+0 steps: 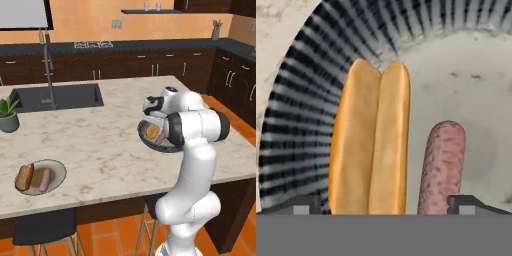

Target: Place one bun and one sausage from the bowl on each plate.

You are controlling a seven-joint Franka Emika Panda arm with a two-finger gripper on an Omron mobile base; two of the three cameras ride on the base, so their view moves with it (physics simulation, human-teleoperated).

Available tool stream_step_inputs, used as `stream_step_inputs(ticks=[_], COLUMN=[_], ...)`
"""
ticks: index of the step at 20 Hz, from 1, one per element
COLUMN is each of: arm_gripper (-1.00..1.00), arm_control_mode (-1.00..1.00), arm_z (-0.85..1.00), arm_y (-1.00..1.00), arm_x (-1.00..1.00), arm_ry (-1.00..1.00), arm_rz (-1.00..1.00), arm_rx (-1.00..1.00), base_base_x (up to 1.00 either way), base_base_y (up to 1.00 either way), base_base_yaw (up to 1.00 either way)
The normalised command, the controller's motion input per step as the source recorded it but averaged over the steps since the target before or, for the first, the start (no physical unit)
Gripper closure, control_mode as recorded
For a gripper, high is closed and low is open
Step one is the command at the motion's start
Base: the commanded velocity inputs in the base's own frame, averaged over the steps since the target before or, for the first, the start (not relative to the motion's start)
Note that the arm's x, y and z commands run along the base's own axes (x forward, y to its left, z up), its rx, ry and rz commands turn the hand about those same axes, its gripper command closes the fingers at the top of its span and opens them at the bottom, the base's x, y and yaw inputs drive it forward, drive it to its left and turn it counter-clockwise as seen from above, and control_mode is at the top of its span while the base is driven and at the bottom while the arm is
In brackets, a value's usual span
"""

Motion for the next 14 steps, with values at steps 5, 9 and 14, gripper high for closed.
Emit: stream_step_inputs(ticks=[5,9,14], arm_gripper=[-1.0,-1.0,-1.0], arm_control_mode=[-1.0,-1.0,-1.0], arm_z=[-0.4,-0.13,-0.22], arm_y=[0.0,0.0,0.0], arm_x=[0.29,0.33,0.2], arm_ry=[0.0,0.0,0.0], arm_rz=[0.0,0.0,0.0], arm_rx=[0.0,0.0,0.0], base_base_x=[0.0,0.0,0.0], base_base_y=[0.0,0.0,0.0], base_base_yaw=[0.0,0.0,0.0])
